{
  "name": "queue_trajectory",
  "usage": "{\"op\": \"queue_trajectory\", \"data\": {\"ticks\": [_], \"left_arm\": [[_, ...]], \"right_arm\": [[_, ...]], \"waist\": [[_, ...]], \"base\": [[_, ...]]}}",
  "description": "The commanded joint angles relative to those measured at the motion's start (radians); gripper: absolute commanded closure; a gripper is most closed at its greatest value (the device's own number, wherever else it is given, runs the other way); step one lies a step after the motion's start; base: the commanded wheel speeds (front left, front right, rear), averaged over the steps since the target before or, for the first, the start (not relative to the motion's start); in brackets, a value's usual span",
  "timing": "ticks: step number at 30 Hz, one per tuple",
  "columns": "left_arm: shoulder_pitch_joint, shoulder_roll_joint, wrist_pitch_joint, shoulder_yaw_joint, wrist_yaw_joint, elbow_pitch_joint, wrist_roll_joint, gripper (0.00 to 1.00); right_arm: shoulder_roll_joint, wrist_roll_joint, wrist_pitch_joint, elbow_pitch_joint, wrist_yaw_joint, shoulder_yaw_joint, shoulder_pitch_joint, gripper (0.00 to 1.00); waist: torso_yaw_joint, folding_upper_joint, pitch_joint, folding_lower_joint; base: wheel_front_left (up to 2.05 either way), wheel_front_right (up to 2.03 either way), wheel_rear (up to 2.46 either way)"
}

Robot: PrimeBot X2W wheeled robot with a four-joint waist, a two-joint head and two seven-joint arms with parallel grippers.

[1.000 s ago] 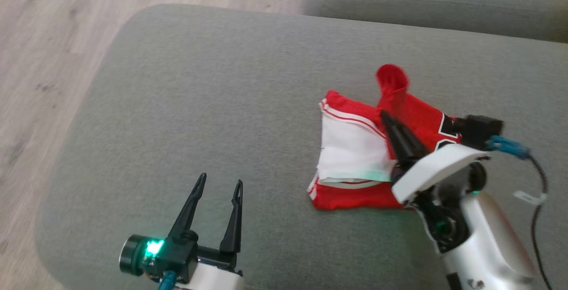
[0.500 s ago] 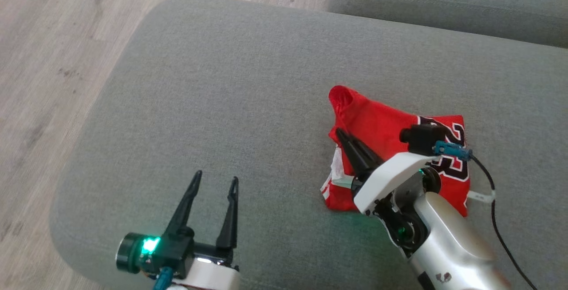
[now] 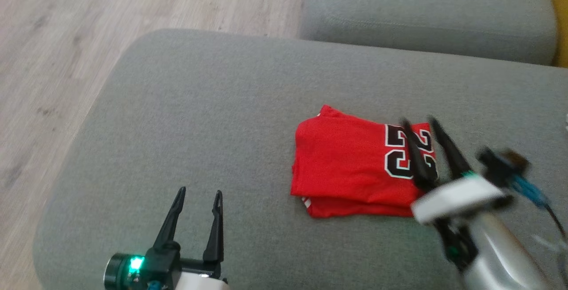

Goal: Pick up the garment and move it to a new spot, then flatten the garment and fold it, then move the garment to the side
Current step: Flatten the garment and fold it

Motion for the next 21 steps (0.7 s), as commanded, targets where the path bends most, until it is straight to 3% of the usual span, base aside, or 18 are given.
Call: {"op": "queue_trajectory", "data": {"ticks": [1,6,11,21], "left_arm": [[-0.025,-0.007,-0.008,0.046,-0.004,-0.034,-0.006,0.0],[0.004,-0.017,-0.008,0.072,-0.008,-0.031,-0.008,0.0],[0.035,-0.02,-0.008,0.101,-0.018,-0.019,0.016,0.0],[0.079,-0.023,-0.008,0.152,-0.055,0.012,0.066,0.0]], "right_arm": [[-0.027,-0.048,-0.025,-0.026,0.007,-0.024,0.036,0.0],[-0.023,-0.203,-0.041,-0.094,0.007,-0.182,0.187,0.0],[0.039,-0.326,-0.041,-0.214,0.007,-0.283,0.354,0.0],[0.087,-0.417,-0.042,-0.27,0.007,-0.299,0.517,0.0]], "waist": [[-0.024,0.0,-0.027,0.0001],[-0.053,0.0,-0.066,0.0001],[-0.067,0.0,-0.112,0.0001],[-0.078,0.0,-0.145,0.0001]], "base": [[0.0,0.0,0.0],[0.0,0.0,0.0],[0.0,0.0,0.0],[0.0,0.0,0.0]]}}
